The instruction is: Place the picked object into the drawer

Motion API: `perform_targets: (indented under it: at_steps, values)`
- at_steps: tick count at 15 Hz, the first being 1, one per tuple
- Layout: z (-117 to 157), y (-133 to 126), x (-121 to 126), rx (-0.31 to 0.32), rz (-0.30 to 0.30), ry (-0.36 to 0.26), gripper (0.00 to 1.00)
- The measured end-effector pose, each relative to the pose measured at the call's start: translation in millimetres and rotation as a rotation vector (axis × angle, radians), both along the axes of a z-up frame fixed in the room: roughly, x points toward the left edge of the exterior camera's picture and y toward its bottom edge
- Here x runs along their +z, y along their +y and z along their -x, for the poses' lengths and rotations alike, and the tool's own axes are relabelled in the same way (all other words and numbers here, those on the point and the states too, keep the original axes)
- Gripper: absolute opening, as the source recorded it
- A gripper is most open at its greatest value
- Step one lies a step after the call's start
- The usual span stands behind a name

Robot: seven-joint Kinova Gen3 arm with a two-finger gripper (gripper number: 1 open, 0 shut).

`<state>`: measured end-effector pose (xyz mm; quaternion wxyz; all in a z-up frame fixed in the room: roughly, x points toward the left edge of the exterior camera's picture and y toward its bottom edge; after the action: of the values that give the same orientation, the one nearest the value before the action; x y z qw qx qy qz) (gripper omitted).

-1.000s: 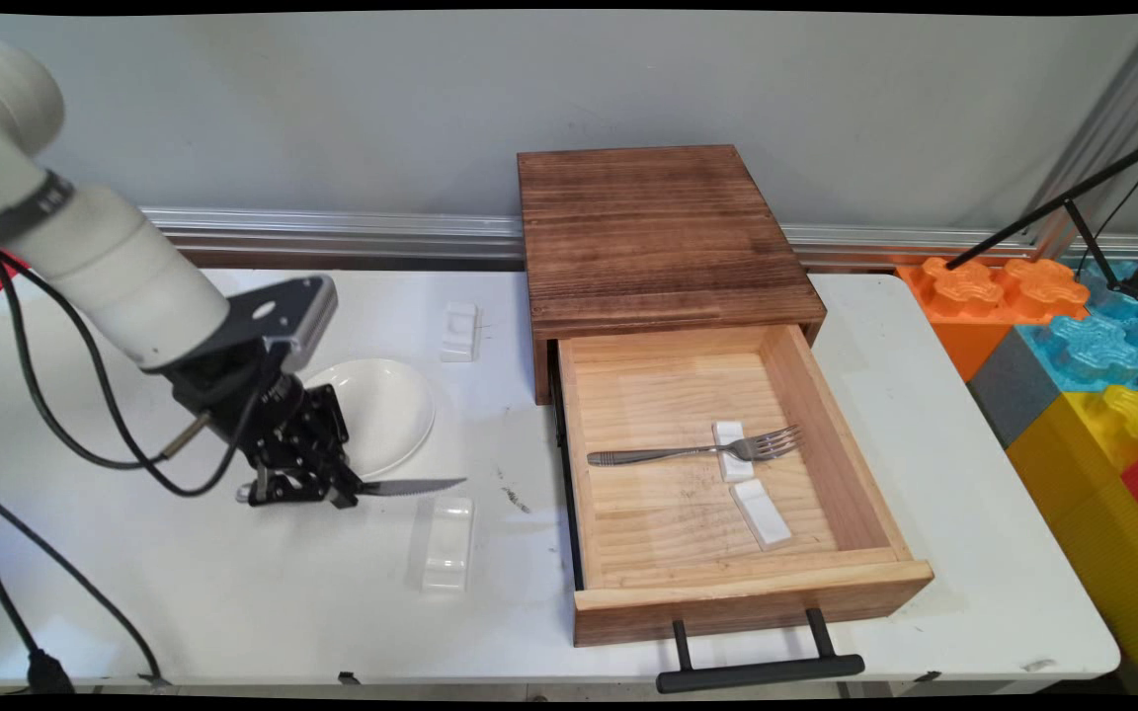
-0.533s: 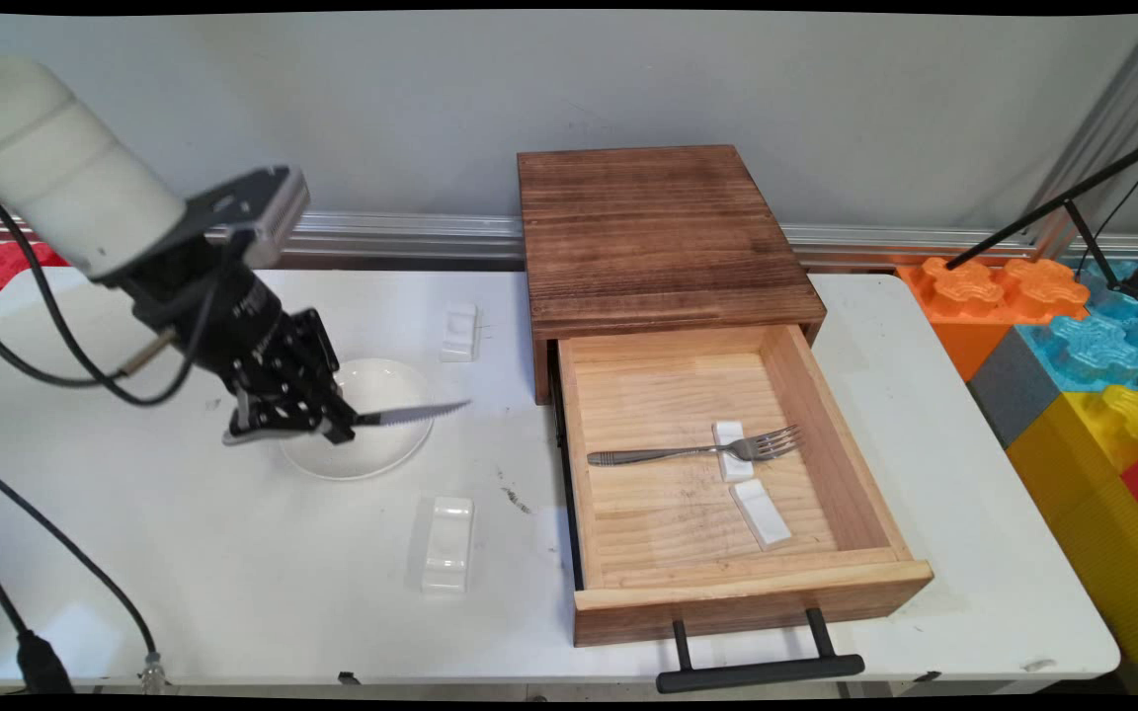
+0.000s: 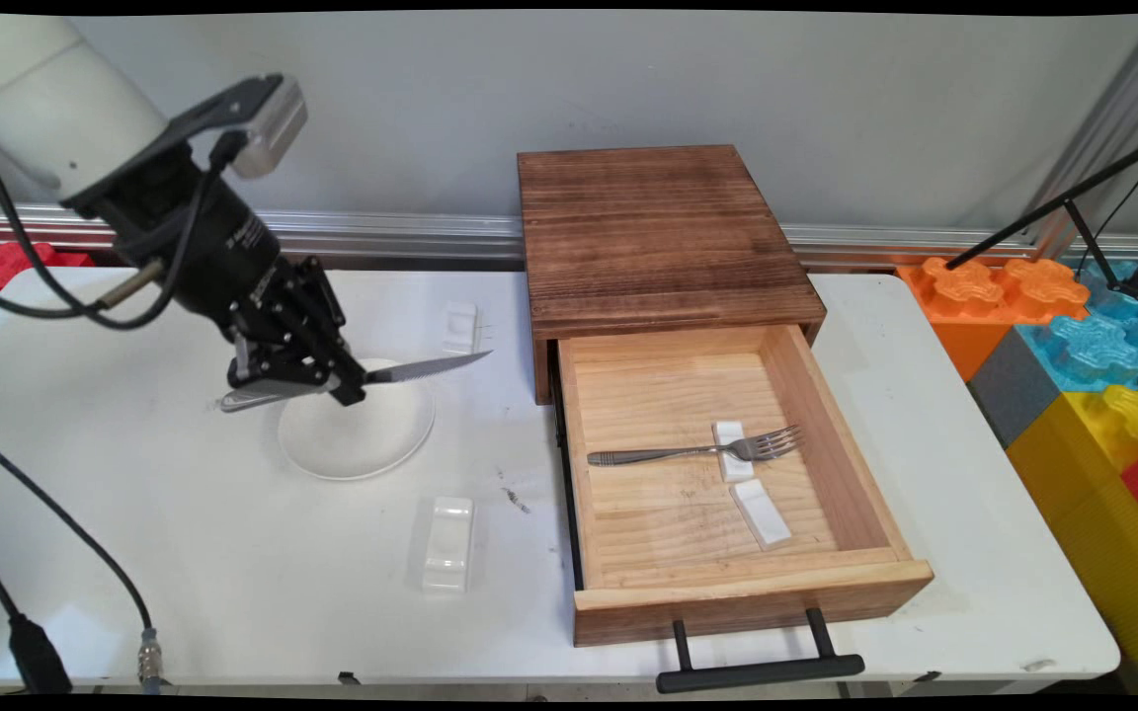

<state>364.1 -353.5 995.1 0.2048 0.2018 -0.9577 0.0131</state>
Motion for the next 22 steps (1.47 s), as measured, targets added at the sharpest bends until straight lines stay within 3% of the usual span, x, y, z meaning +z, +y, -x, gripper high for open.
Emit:
perform_targets:
  at_steps: [6,13,16,22]
  values:
    - [47.5,-10.3,31.4,0.022,0.015,0.057,0.00]
    - [101.9,-26.3,45.4,0.015,0.022,0.101,0.00]
    - [139.4,-42.0,41.5,-0.007,0.033,0.111,0.00]
    - [182.9,-58.9,18.6,-0.018,0.039,0.101,0.00]
